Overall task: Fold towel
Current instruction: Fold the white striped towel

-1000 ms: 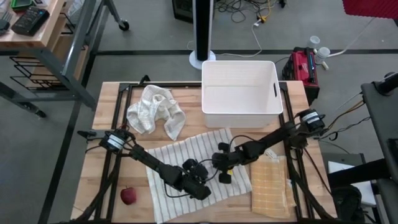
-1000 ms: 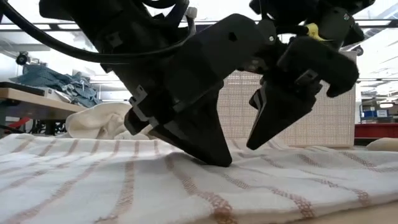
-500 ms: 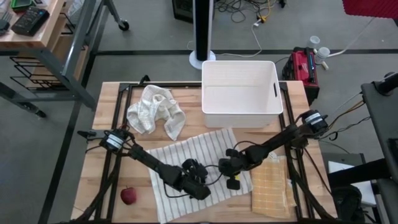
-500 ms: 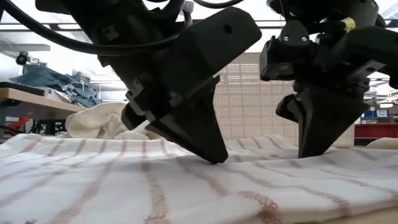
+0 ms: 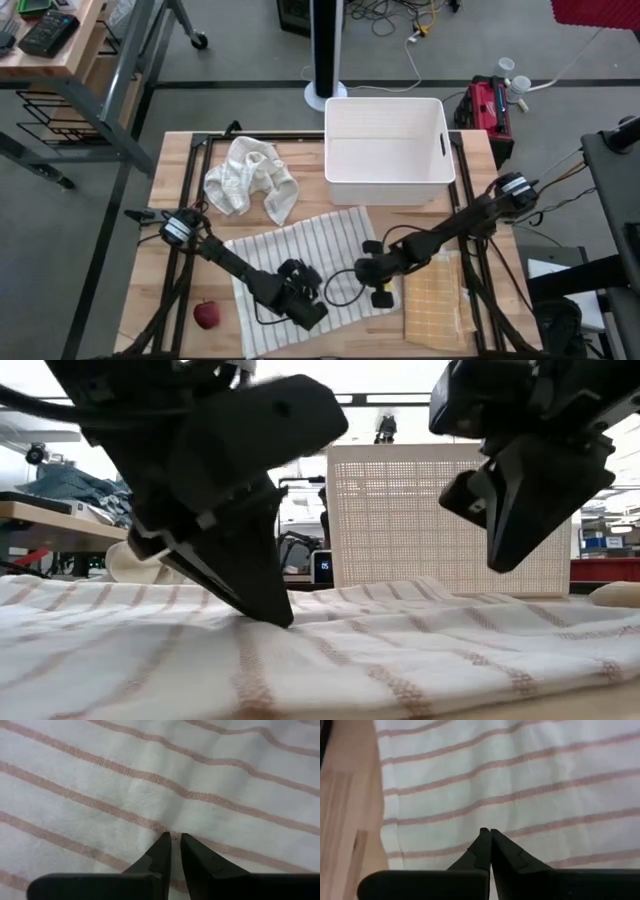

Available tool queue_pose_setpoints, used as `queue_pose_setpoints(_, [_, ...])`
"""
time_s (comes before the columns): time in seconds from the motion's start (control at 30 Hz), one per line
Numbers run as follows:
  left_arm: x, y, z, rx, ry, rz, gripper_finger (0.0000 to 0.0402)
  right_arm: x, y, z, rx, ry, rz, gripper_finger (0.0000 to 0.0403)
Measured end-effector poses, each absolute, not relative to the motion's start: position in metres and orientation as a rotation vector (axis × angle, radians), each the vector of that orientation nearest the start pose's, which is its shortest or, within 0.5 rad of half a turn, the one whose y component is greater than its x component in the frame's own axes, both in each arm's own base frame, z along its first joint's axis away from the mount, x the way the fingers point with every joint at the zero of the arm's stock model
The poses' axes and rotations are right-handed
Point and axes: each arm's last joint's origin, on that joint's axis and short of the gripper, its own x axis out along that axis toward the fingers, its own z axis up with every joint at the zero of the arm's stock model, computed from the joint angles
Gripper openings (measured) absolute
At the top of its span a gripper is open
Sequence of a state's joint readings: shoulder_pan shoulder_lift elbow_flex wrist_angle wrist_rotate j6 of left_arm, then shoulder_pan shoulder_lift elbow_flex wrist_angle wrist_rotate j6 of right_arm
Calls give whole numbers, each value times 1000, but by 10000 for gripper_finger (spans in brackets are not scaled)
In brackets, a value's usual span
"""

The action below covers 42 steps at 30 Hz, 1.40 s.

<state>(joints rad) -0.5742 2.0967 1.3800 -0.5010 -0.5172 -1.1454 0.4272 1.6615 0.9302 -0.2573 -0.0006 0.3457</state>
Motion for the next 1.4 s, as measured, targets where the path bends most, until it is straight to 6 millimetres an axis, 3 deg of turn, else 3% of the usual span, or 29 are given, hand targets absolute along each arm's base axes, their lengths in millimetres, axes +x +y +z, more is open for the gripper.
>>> queue_pose_setpoints(0.33, [347, -224, 135, -423, 858, 490, 36, 290, 135, 168, -5, 1003, 295, 0])
queue_pose_setpoints(0.73, [350, -226, 138, -601, 810, 527, 36, 298, 138, 173, 11, 899, 308, 0])
queue_pose_setpoints(1.13, [352, -223, 141, -611, 805, 523, 36, 300, 138, 174, 18, 882, 309, 0])
queue_pose_setpoints(1.4, [337, -241, 157, -607, 955, 326, 36, 296, 140, 172, 46, 939, 378, 0])
